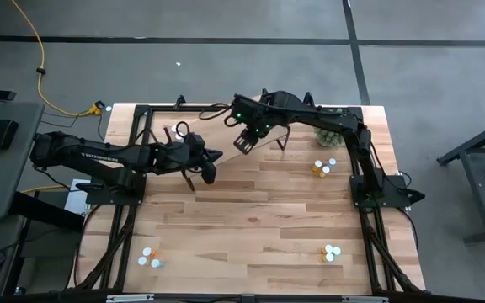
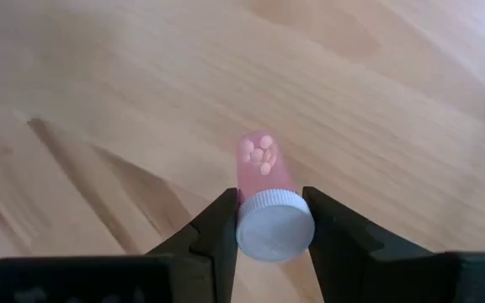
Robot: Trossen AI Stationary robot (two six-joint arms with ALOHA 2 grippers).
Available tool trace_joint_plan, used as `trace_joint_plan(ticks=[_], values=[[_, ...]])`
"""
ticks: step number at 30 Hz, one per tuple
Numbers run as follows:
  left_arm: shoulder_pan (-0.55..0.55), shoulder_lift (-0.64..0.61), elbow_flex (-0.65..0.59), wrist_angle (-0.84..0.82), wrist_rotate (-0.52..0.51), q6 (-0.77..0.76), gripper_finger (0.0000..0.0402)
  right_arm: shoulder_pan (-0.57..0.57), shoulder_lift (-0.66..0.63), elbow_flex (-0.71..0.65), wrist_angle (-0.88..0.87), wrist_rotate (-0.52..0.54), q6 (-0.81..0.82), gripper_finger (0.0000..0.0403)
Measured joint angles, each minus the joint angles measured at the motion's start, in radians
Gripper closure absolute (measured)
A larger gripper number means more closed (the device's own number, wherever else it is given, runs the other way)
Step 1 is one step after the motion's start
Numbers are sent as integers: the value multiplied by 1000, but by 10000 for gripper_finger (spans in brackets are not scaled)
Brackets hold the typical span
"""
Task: Pick and place medicine bottles onto shelf by color
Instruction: Put the pink pill bottle on the shelf aligned with the other pink pill bottles
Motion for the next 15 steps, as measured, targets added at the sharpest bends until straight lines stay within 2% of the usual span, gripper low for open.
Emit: trace_joint_plan(ticks=[9, 15], values=[[0, 0, 0, 0, 0, -9, 401, -83, 2, 0, -179, 41, 55, 290], [0, 0, 0, 0, 1, -22, 401, -92, 2, 0, -203, -5, 39, 290]])
